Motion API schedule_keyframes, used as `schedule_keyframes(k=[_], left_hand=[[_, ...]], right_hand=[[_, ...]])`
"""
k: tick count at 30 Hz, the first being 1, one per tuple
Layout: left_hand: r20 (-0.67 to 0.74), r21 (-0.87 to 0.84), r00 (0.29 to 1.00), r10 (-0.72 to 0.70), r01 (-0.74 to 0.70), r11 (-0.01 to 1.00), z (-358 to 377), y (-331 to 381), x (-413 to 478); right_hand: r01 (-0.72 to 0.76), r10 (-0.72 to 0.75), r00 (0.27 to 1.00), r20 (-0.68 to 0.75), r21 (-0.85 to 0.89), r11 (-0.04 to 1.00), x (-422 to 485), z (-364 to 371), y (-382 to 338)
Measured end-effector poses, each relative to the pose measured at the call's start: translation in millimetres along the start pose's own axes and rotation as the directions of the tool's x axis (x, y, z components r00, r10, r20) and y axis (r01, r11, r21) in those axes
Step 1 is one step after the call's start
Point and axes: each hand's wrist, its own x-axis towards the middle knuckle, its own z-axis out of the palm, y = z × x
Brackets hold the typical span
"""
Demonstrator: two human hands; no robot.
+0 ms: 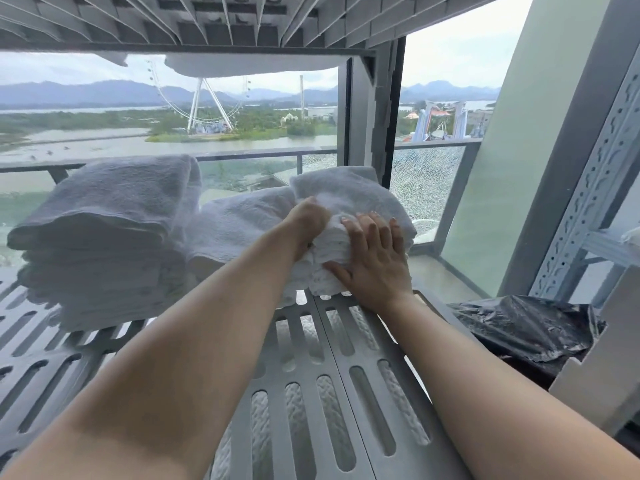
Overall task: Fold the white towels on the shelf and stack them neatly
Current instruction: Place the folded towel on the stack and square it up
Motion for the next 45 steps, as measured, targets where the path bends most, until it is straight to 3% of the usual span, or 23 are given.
schedule_keyframes(k=[4,7,9,11,15,18,23,25,29,32,37,41,45], left_hand=[[0.029,-0.128,0.997,0.065,-0.061,0.99,-19,-1,-9],[-0.035,0.225,0.974,0.223,-0.21,0.952,-49,1,-23],[-0.048,0.494,0.934,0.355,-0.287,0.821,-73,0,-36],[-0.036,0.701,0.906,0.421,-0.277,0.657,-96,-4,-50],[-0.026,0.865,0.835,0.549,-0.257,0.432,-124,-13,-80],[0.034,0.902,0.78,0.625,-0.293,0.316,-136,-23,-100],[0.106,0.974,0.817,0.567,-0.2,0.106,-155,-62,-126],[0.097,0.972,0.79,0.606,-0.206,0.113,-161,-73,-140],[0.039,0.953,0.672,0.739,-0.247,0.174,-166,-102,-165],[-0.091,0.88,0.709,0.699,-0.271,0.39,-162,-121,-168],[-0.247,0.73,0.792,0.559,-0.228,0.644,-167,-136,-170],[-0.176,0.695,0.888,0.425,-0.194,0.692,-165,-142,-172],[-0.092,0.667,0.929,0.36,-0.211,0.715,-156,-142,-168]], right_hand=[[0.017,-0.016,0.999,-0.041,0.032,0.999,-4,-6,5],[0.039,-0.036,0.997,-0.069,0.047,0.998,-6,-12,6],[0.063,-0.055,0.991,-0.118,0.06,0.996,-5,-18,1],[0.141,-0.125,0.974,-0.191,0.073,0.987,-3,-23,-11],[0.389,-0.348,0.899,-0.266,0.12,0.914,4,-31,-55],[0.465,-0.444,0.883,-0.15,0.168,0.869,11,-36,-91],[0.339,-0.378,0.914,0.145,0.237,0.91,21,-26,-125],[0.327,-0.361,0.912,0.196,0.182,0.927,22,-21,-128],[0.358,-0.369,0.92,0.131,0.102,0.928,21,-18,-131],[0.321,-0.34,0.932,0.122,0.151,0.935,23,-17,-133],[0.291,-0.3,0.947,0.112,0.096,0.952,23,-15,-141],[0.191,-0.197,0.979,0.053,0.096,0.977,25,-15,-148],[0.021,-0.015,0.999,-0.029,0.225,0.974,28,-18,-158]])
